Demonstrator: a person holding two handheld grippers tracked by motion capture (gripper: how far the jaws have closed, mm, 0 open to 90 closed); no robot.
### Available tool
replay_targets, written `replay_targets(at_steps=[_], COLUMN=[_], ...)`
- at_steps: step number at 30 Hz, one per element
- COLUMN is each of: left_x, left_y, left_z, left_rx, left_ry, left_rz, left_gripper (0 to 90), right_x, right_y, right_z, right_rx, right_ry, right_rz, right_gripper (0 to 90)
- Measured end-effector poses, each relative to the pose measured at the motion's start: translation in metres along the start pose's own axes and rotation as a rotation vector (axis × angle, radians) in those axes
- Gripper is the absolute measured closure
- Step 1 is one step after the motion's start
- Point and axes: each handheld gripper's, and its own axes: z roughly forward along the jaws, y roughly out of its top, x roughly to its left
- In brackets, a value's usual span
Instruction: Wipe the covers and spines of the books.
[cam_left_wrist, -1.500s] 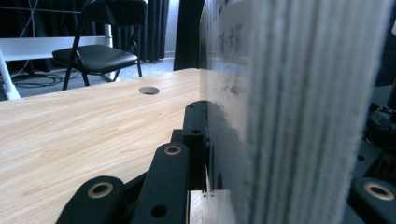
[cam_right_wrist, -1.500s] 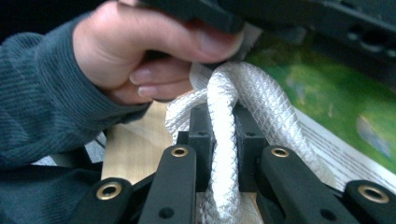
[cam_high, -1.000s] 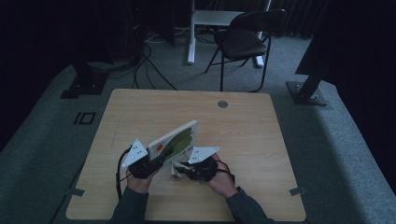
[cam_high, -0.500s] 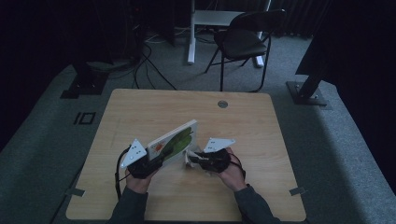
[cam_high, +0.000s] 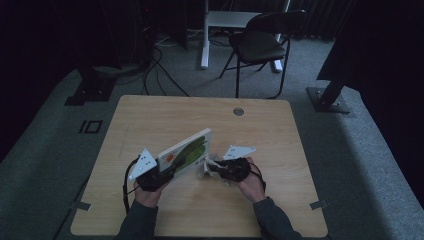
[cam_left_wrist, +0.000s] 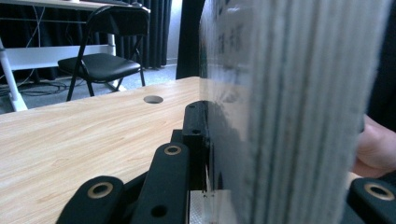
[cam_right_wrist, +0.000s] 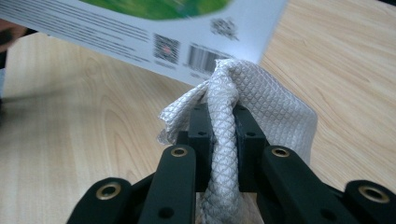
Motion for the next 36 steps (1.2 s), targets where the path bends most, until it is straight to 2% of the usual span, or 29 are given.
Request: replay_targets(at_steps=[9,15,23,36], left_x=[-0.002,-0.005,-0.007,-0.009], left_y=[0.001,0.003,0.004,0.002], left_z=[0.0,0.0,0.0,0.003], left_rx=[-0.002,-0.007,-0.013,-0.006], left_ry=[-0.005,-0.015,-0.036,-0.035], left_rz=[0.001,0.007,0.004,0.003], left_gripper=[78.1,78.1,78.1,78.1], right_x=[-0.008,-0.012,-0.011,-0.006], right_y=[-0.005,-0.009,-0.01,-0.009], right_z=[0.002,0.005,0.01,0.016], right_rx=[0.007,0.019,0.032,0.034], right_ry=[-0.012,-0.018,-0.011,0.012], right_rz=[0.029,0.065,0.075,0.07], right_gripper=[80.8,80.8,80.9,80.8])
